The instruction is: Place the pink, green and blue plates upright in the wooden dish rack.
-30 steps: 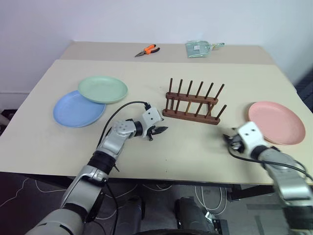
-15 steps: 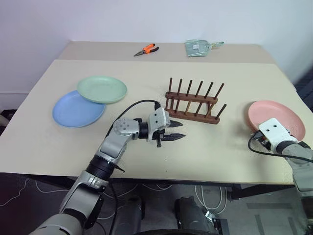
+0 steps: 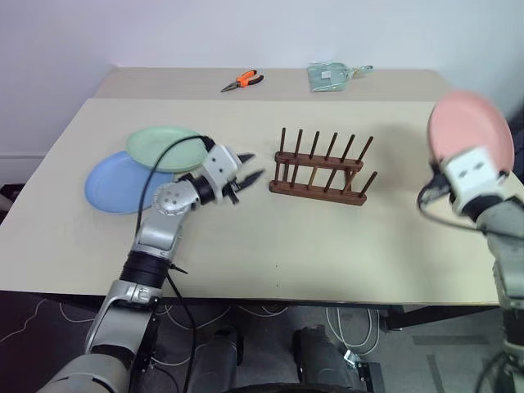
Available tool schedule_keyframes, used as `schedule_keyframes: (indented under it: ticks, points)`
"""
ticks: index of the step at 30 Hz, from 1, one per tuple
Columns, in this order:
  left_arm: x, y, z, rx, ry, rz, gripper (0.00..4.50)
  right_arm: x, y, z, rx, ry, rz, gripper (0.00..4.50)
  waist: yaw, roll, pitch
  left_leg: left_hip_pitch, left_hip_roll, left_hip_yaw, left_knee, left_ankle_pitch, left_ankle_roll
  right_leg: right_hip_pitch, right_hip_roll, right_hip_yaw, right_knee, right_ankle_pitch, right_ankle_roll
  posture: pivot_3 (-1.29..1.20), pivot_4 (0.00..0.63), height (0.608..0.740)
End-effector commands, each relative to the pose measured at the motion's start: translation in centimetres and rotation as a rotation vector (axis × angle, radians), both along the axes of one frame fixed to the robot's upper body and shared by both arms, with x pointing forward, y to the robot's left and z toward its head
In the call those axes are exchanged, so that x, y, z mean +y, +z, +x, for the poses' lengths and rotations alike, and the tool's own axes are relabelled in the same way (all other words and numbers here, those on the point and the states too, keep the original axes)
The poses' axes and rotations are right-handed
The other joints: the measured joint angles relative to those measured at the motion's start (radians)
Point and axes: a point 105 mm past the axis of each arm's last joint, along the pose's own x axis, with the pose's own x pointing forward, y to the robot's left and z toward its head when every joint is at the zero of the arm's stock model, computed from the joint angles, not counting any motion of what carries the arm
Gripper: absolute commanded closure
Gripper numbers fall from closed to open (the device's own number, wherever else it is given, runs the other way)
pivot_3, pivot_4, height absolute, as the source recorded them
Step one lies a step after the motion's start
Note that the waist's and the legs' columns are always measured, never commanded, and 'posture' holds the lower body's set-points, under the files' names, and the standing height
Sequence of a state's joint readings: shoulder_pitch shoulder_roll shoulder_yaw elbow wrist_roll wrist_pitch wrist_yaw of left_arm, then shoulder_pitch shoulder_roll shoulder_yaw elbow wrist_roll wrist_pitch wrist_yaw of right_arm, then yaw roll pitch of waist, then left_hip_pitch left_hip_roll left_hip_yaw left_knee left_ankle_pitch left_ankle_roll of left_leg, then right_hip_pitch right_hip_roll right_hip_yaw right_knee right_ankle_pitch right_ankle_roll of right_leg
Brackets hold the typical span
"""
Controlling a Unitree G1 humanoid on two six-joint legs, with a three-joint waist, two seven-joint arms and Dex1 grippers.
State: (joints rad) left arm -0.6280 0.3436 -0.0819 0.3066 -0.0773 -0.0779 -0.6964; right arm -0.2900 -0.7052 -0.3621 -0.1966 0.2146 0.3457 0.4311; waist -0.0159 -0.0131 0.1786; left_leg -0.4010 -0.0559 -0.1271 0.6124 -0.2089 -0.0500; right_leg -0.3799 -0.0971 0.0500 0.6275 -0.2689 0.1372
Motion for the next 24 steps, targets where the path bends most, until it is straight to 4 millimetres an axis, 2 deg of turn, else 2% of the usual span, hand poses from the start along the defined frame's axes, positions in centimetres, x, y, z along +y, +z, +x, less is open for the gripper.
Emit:
schedule_keyframes:
  ticks: [1, 4, 6, 10, 17, 24]
  points:
    - [1.0, 0.8, -0.2, -0.006, -0.019, -0.035, 2.56, 3.9, 6.2, -2.7, -0.149, 0.337, 0.418, 4.46, 0.002, 0.000, 0.000, -0.002, 0.000, -0.002, 0.000, 0.000, 0.000, -0.001, 0.000, -0.001, 0.000, 0.000, 0.000, 0.00, 0.150, 0.740]
    - [0.7, -0.4, -1.8, 0.077, -0.137, -0.016, 2.56, 7.0, 7.3, -4.2, -0.103, 0.618, 0.625, 4.46, 0.008, -0.001, 0.000, -0.009, 0.000, -0.007, 0.000, 0.000, 0.000, -0.007, 0.000, -0.004, 0.001, 0.001, 0.001, 0.00, 0.150, 0.740]
    - [0.6, -0.6, -2.6, 0.096, -0.181, -0.016, 2.56, 7.5, 7.1, -4.0, -0.073, 0.648, 0.699, 4.46, 0.007, -0.001, 0.000, -0.010, 0.000, -0.007, -0.001, 0.000, 0.000, -0.009, -0.001, -0.004, 0.001, 0.001, 0.001, 0.00, 0.150, 0.740]
    - [0.5, -0.5, -3.1, 0.139, -0.204, -0.049, 2.56, 7.4, 6.7, -3.3, -0.046, 0.636, 0.788, 4.46, 0.006, -0.001, 0.001, -0.011, 0.000, -0.006, 0.000, 0.000, 0.000, -0.010, -0.002, -0.004, 0.001, 0.001, 0.000, 0.00, 0.150, 0.740]
    - [0.3, -1.5, -4.1, 0.179, -0.218, -0.028, 2.56, 6.7, 4.6, -2.2, 0.026, 0.631, 0.985, 4.46, -0.001, 0.000, 0.001, -0.010, 0.000, -0.004, -0.001, 0.000, 0.000, -0.011, 0.000, -0.002, 0.002, 0.001, -0.001, 0.00, 0.150, 0.740]
    - [0.4, -1.6, -4.0, 0.182, -0.209, -0.023, 2.56, 6.1, 2.7, -0.9, 0.081, 0.543, 1.026, 4.46, 0.002, 0.000, 0.001, -0.010, 0.000, -0.003, -0.001, 0.001, 0.000, -0.011, 0.000, -0.002, 0.002, 0.001, -0.001, 0.00, 0.150, 0.740]
